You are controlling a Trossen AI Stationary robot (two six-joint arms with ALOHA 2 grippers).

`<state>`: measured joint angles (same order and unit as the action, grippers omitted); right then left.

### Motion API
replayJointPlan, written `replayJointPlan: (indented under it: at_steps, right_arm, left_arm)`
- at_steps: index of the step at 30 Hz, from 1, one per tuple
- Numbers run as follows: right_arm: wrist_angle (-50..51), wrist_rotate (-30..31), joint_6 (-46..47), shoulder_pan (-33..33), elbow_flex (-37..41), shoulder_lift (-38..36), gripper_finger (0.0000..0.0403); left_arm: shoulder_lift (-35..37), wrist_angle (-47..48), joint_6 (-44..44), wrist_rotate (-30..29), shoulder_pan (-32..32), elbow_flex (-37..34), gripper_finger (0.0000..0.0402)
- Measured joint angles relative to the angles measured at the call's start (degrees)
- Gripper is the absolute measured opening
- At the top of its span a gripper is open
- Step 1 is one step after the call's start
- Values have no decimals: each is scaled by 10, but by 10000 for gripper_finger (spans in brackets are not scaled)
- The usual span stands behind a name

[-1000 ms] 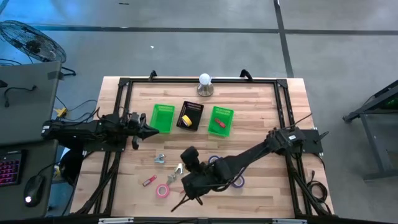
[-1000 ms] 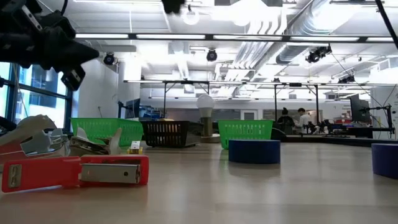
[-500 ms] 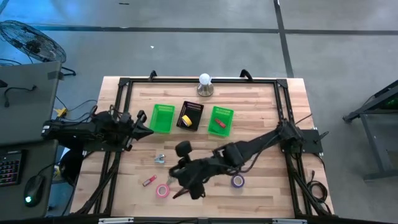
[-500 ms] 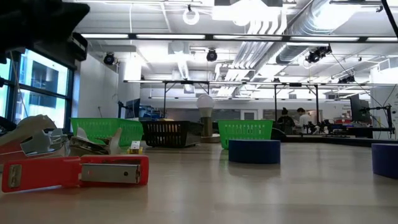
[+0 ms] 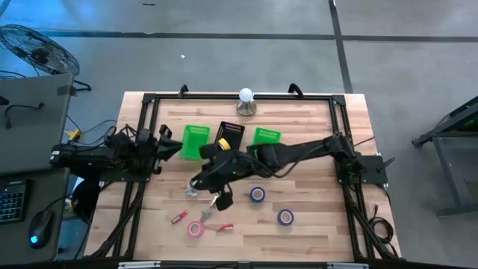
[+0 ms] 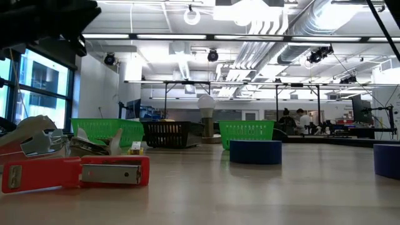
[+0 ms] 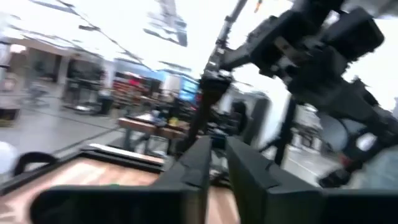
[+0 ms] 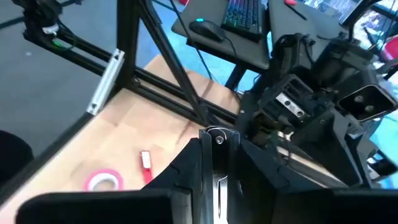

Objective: Pick and place Stapler, Stapler remover, tape
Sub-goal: Put the black staple remover into the left green bin

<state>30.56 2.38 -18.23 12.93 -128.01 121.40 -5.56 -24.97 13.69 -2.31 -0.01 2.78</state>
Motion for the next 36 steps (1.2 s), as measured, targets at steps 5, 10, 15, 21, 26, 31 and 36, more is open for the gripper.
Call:
replayJointPlan:
  at_steps: [5,10,15,21,26,31,36]
  right_arm:
    - [-19,-1,-38,-19,0,0,67]
    - [-76,-80,-19,-51,0,0,67]
    - [-99,-163,29,-89,0,0,67]
    - [-99,-197,71,-104,0,5,67]
    - [-94,-184,73,-103,0,12,67]
    - [-97,-145,63,-103,16,19,67]
    - [-129,-144,71,-106,43,20,67]
  left_arm:
    - [0,-19,-1,-21,0,1,151]
    - [-4,-15,-65,34,0,1,196]
    - [-31,-2,-203,62,0,2,201]
    - [-78,-36,-288,82,0,2,202]
    - [-124,-92,-304,92,0,2,202]
    - [-175,-160,-315,132,0,2,202]
    - [-221,-194,-315,145,0,2,202]
